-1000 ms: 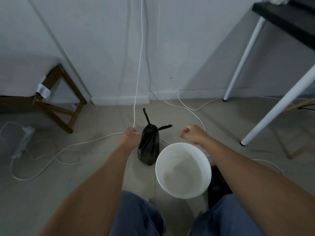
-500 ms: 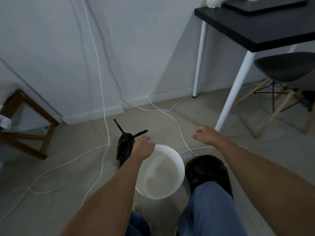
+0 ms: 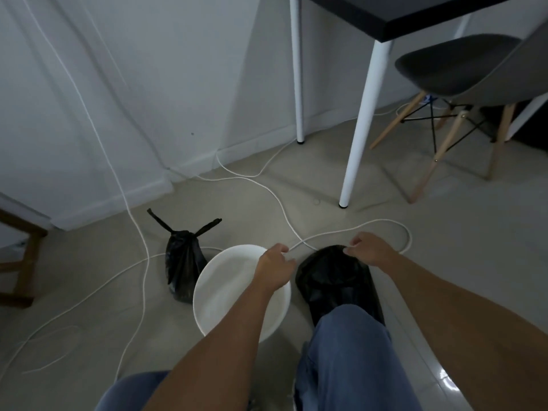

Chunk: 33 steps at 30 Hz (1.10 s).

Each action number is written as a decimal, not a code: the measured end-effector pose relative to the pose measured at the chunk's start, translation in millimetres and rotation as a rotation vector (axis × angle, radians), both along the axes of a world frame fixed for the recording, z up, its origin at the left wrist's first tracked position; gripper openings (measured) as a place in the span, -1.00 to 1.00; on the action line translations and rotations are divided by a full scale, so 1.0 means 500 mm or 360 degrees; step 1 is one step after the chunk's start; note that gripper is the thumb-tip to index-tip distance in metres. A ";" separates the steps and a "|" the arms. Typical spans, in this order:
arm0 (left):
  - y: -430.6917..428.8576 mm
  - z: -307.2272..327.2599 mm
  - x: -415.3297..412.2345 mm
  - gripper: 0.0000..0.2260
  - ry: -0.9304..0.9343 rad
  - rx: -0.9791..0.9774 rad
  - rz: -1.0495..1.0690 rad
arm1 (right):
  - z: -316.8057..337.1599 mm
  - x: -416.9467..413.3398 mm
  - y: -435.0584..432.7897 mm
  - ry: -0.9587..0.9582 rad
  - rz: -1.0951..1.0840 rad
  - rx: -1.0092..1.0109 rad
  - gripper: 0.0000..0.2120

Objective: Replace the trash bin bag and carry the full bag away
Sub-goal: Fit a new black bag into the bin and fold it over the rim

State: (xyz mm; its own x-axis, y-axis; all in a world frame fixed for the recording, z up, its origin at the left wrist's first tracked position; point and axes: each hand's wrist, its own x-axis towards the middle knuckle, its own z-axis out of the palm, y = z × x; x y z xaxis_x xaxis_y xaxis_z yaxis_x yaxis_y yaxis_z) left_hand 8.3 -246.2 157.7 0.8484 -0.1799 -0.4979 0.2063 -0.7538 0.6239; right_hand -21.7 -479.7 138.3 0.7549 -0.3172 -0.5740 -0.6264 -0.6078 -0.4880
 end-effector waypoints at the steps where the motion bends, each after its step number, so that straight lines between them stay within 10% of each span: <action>1: -0.013 -0.013 -0.005 -0.65 0.0039 0.0006 -0.0014 | -0.017 -0.010 -0.008 0.0032 -0.0013 0.0022 -0.65; 16: -0.128 -0.345 -0.024 -0.37 0.0722 -0.0107 0.0173 | -0.312 -0.049 -0.086 0.0399 -0.0389 0.0256 -0.34; 26: -0.154 -0.576 0.017 0.23 0.0829 -0.0153 0.0784 | -0.495 -0.069 -0.125 0.0468 -0.0846 0.0588 0.08; 30: -0.169 -0.613 0.037 0.01 0.0749 -0.0196 0.0571 | -0.537 -0.046 -0.107 0.0243 -0.0706 0.0732 0.11; 33: -0.182 -0.609 0.047 -0.73 0.0606 -0.0056 0.0440 | -0.556 -0.016 -0.099 0.0201 -0.0512 0.0552 -0.40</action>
State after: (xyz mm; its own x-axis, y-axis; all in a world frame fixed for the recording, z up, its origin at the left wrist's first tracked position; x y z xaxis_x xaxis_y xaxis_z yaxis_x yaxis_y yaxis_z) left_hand 32.0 -337.4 -146.9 0.6248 0.0046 -0.7808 0.6157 -0.6178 0.4891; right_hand -29.5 -529.4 -139.7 0.5679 -0.2966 -0.7678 -0.8230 -0.1887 -0.5359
